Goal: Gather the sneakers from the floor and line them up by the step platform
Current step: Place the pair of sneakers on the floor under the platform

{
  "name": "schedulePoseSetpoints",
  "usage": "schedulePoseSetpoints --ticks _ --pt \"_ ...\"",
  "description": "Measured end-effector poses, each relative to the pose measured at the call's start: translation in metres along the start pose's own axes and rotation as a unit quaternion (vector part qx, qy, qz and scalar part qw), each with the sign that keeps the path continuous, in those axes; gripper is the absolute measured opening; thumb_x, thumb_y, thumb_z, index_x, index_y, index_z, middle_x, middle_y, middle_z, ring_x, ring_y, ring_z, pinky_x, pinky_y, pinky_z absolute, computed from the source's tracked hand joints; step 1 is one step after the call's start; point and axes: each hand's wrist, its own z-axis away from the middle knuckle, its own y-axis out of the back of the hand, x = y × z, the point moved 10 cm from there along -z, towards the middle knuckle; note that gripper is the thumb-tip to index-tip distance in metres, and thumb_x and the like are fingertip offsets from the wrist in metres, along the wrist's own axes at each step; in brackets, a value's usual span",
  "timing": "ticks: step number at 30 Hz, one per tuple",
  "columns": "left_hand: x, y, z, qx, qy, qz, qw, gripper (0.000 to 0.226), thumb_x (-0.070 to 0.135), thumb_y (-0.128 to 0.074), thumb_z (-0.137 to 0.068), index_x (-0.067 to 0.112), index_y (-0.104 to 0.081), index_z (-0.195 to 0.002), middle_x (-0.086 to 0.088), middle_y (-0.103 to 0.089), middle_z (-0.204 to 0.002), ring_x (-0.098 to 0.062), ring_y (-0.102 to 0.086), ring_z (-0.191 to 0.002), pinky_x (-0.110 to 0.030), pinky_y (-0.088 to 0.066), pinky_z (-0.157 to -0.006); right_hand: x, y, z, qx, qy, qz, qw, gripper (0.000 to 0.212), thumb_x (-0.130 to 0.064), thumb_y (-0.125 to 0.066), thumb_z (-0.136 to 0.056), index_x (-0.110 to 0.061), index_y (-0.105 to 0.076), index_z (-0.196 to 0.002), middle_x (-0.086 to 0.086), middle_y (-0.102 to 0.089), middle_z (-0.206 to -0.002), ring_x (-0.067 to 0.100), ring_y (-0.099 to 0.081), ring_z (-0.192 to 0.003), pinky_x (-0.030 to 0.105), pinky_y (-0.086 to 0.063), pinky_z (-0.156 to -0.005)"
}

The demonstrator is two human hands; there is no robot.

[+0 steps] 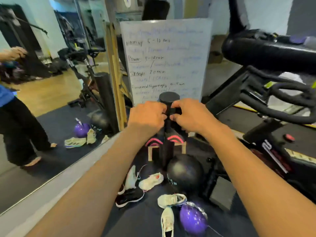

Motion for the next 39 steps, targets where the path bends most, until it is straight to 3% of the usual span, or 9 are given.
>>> schedulePoseSetpoints --ticks 2,5,8,13,17,20,26,32,39 --pt "0.031 0.033 -0.01 0.034 -0.041 0.03 0.998 0.012 0.036 -0.057 -0.087 0.027 -0.062 -0.094 -0.007 -0.066 -0.097 -0.034 -0.06 -0.096 -0.033 -0.034 -0.065 0.002 0.044 0.022 0.035 -0.021 0.007 0.999 0.014 -0.023 -0.06 -0.089 -0.019 -0.065 -0.102 0.01 -0.068 -0.094 0.032 -0.064 -0.086 0.046 -0.053 -0.079" --pt "0.087 0.066 -0.02 0.061 -0.107 0.061 0.991 0.013 0.037 -0.058 -0.085 0.027 -0.064 -0.091 -0.008 -0.067 -0.096 -0.034 -0.06 -0.095 -0.033 -0.034 -0.065 0.018 0.101 0.063 0.093 -0.07 0.006 0.993 0.002 -0.022 -0.06 -0.09 -0.024 -0.061 -0.089 0.004 -0.062 -0.082 0.028 -0.063 -0.08 0.043 -0.054 -0.073" --pt "0.158 0.089 -0.024 0.07 -0.18 0.099 0.976 0.012 0.038 -0.056 -0.086 0.028 -0.062 -0.089 -0.007 -0.067 -0.095 -0.036 -0.06 -0.094 -0.034 -0.035 -0.065 0.044 0.154 0.115 0.139 -0.126 0.039 0.981 0.002 -0.023 -0.06 -0.091 -0.021 -0.06 -0.09 0.005 -0.064 -0.086 0.028 -0.063 -0.079 0.042 -0.054 -0.072" --pt "0.297 0.121 0.006 0.085 -0.295 0.171 0.936 0.013 0.04 -0.055 -0.088 0.03 -0.062 -0.088 -0.002 -0.067 -0.096 -0.034 -0.061 -0.095 -0.036 -0.04 -0.068 0.098 0.234 0.231 0.211 -0.214 0.079 0.951 0.008 -0.022 -0.06 -0.091 -0.028 -0.058 -0.087 -0.003 -0.06 -0.077 0.01 -0.051 -0.057 0.032 -0.048 -0.062" --pt "0.418 0.142 0.057 0.083 -0.373 0.199 0.902 0.016 0.036 -0.055 -0.089 0.027 -0.066 -0.095 -0.003 -0.067 -0.096 -0.032 -0.061 -0.094 -0.034 -0.038 -0.066 0.138 0.284 0.341 0.249 -0.275 0.114 0.922 0.015 -0.021 -0.058 -0.091 -0.03 -0.066 -0.1 -0.005 -0.061 -0.088 0.015 -0.053 -0.063 0.035 -0.051 -0.063" --pt "0.516 0.152 0.101 0.086 -0.428 0.219 0.873 0.013 0.033 -0.056 -0.089 0.025 -0.065 -0.093 -0.004 -0.066 -0.093 -0.03 -0.062 -0.09 -0.034 -0.043 -0.066 0.176 0.318 0.428 0.268 -0.318 0.134 0.899 0.013 -0.02 -0.058 -0.09 -0.032 -0.063 -0.091 -0.007 -0.058 -0.083 0.017 -0.055 -0.063 0.032 -0.048 -0.061" --pt "0.7 0.164 0.187 0.051 -0.485 0.279 0.827 0.012 0.031 -0.058 -0.086 0.028 -0.066 -0.094 -0.008 -0.068 -0.096 -0.035 -0.062 -0.092 -0.034 -0.037 -0.063 0.246 0.38 0.593 0.27 -0.403 0.171 0.858 0.022 -0.021 -0.057 -0.089 -0.021 -0.069 -0.108 0.005 -0.067 -0.103 0.028 -0.062 -0.082 0.047 -0.054 -0.075" --pt "0.855 0.187 0.259 0.033 -0.552 0.318 0.77 0.013 0.033 -0.057 -0.088 0.026 -0.066 -0.093 -0.003 -0.065 -0.097 -0.031 -0.061 -0.087 -0.033 -0.041 -0.064 0.297 0.438 0.742 0.313 -0.478 0.179 0.801 0.019 -0.021 -0.058 -0.09 -0.023 -0.067 -0.106 -0.004 -0.055 -0.089 0.019 -0.057 -0.074 0.036 -0.052 -0.066" --pt "1.02 0.188 0.322 0.049 -0.607 0.348 0.713 0.015 0.036 -0.057 -0.088 0.023 -0.066 -0.088 -0.005 -0.065 -0.092 -0.031 -0.06 -0.086 -0.034 -0.041 -0.061 0.386 0.488 0.878 0.314 -0.553 0.219 0.74 0.018 -0.024 -0.057 -0.091 -0.019 -0.068 -0.104 0.001 -0.067 -0.107 0.024 -0.06 -0.098 0.038 -0.051 -0.077"
